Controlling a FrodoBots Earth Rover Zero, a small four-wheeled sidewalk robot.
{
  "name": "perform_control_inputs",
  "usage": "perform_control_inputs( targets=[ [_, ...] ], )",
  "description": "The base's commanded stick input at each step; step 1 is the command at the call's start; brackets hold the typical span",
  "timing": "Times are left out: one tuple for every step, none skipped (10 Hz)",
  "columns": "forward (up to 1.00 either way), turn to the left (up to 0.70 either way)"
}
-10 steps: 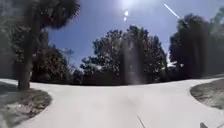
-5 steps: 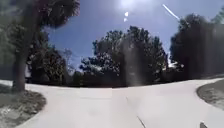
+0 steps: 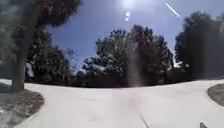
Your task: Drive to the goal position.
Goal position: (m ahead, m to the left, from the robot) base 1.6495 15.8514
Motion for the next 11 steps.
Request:
perform_control_inputs(
  targets=[
    [0.45, 0.27],
    [0.45, 0.27],
    [0.45, 0.27],
    [0.45, 0.27],
    [0.45, 0.27],
    [0.45, 0.27],
    [0.45, 0.27],
    [0.45, 0.27],
    [0.45, 0.27],
    [0.45, 0.27],
    [0.45, 0.27]
  ],
)
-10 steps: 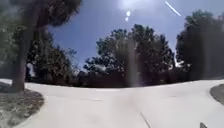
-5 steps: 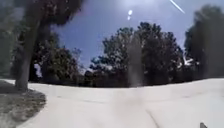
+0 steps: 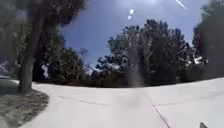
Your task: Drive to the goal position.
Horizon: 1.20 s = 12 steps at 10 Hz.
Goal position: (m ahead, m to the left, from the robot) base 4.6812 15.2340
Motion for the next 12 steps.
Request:
perform_control_inputs(
  targets=[
    [0.45, 0.27],
    [0.45, 0.27],
    [0.45, 0.27],
    [0.45, 0.27],
    [0.45, 0.27],
    [0.45, 0.27],
    [0.45, 0.27],
    [0.45, 0.27],
    [0.45, 0.27],
    [0.45, 0.27],
    [0.45, 0.27],
    [0.45, 0.22]
  ],
)
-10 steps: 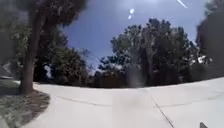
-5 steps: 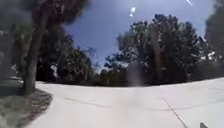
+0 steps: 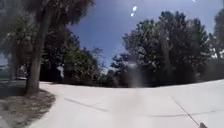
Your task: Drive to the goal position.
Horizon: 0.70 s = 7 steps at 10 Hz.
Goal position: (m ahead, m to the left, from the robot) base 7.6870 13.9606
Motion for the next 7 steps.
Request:
perform_control_inputs(
  targets=[
    [0.45, 0.1],
    [0.45, 0.0],
    [0.45, 0.0],
    [0.45, 0.0],
    [0.45, 0.0],
    [0.45, 0.0],
    [0.45, 0.0]
  ],
)
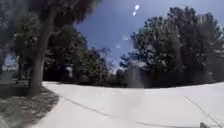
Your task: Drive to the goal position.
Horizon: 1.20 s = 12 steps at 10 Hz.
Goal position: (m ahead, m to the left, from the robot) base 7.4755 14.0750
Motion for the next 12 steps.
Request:
perform_control_inputs(
  targets=[
    [0.45, 0.0],
    [0.45, 0.0],
    [0.45, 0.0],
    [0.45, 0.0],
    [0.45, 0.0],
    [0.45, 0.01],
    [0.45, 0.22],
    [0.45, 0.27],
    [0.45, 0.27],
    [0.45, 0.27],
    [0.45, 0.27],
    [0.45, 0.27]
  ],
)
